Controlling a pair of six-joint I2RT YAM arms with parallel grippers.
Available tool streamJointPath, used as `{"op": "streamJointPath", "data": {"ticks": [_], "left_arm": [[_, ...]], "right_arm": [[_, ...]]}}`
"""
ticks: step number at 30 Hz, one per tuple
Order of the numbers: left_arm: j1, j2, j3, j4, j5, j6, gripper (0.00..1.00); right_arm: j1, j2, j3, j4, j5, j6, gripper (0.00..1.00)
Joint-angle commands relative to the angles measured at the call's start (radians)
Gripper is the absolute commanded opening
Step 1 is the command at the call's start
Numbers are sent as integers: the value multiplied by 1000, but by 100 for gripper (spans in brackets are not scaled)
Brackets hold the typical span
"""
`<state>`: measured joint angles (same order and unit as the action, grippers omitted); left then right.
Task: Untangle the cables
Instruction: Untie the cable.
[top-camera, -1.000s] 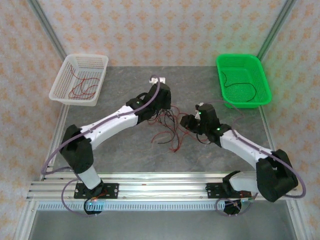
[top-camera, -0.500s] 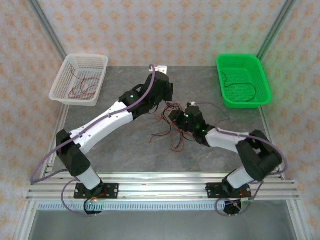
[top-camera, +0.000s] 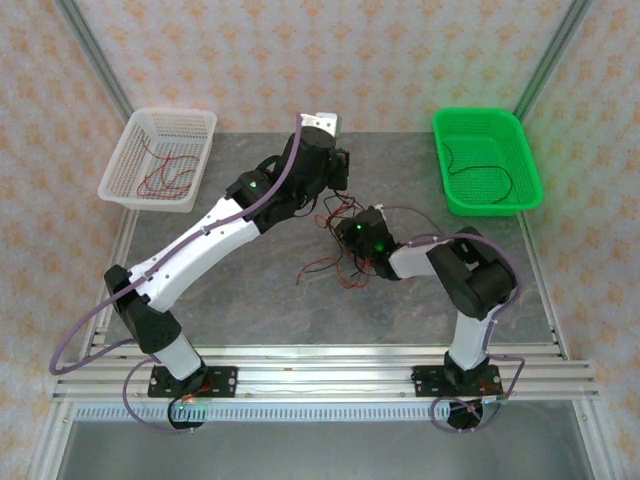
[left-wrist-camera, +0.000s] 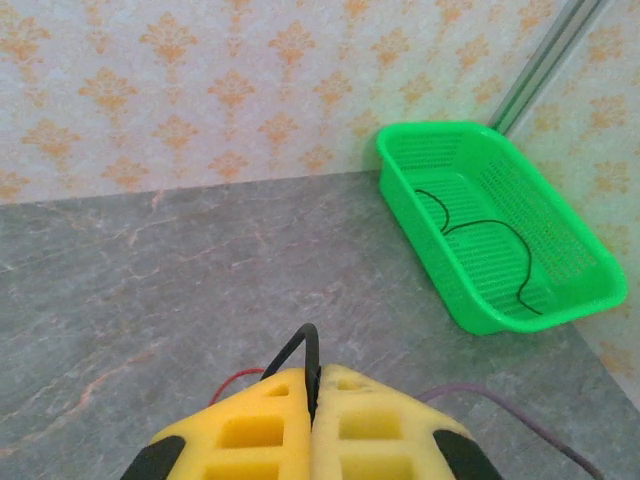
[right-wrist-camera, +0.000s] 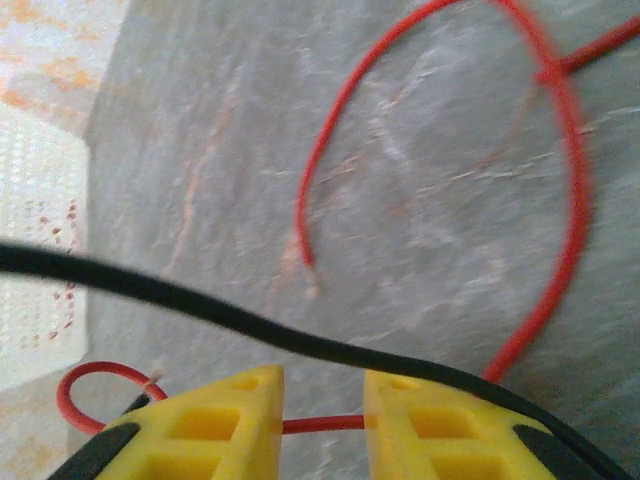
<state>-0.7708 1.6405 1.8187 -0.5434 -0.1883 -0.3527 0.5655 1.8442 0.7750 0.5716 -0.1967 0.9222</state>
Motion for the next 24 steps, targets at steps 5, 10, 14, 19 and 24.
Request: {"op": "streamJointPath", "data": {"ticks": [5, 10, 14, 19, 24], "left_arm": [[-4, -22, 140, -102, -121, 77, 0], [-1, -12, 233, -145, -280, 141, 0], [14, 7, 311, -179, -362, 178, 0], [33, 10, 351, -181, -382, 199, 0], [34, 13, 386, -179, -365, 207, 0]], "right_arm": [[-89, -6, -135, 57, 54, 15, 27], [-150, -47, -189, 37, 69, -17, 27], [-181, -66, -189, 2, 77, -45, 27], [-203, -79, -182, -26, 89, -63, 27], [-211, -79, -162, -47, 87, -83, 27]]}}
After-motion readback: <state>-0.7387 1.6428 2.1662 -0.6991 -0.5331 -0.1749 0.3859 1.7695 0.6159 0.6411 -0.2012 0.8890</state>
